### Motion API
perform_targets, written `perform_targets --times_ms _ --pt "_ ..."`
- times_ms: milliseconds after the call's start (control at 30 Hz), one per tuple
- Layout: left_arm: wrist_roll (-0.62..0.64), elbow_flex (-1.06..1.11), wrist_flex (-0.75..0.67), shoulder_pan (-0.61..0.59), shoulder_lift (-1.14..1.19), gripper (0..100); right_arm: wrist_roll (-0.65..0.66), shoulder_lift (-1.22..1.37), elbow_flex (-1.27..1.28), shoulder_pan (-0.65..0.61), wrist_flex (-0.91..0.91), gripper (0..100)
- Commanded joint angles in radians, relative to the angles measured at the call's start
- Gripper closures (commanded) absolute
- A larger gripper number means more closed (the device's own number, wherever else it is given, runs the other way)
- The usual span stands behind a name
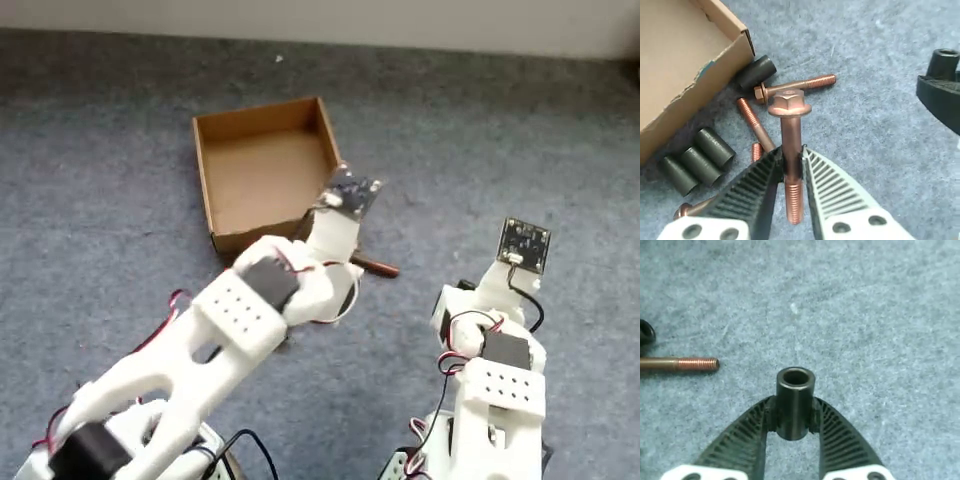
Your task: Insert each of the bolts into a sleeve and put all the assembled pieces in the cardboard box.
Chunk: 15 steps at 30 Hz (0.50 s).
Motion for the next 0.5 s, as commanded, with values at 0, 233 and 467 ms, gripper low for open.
perform_targets --times_ms 0,233,467 --pt "-0.02 0.134 -0.106 -0.028 -0.294 99 -0.005 -0.027 -0.012 -0.054 -0.013 99.3" --pt "-0.02 0.371 -0.265 -0.119 -0.636 99 0.038 -0.039 -0.067 -0.14 0.038 99.3" --pt "-0.02 0.492 -0.287 -0.13 -0.898 99 0.043 -0.254 -0.101 -0.268 0.131 99.3"
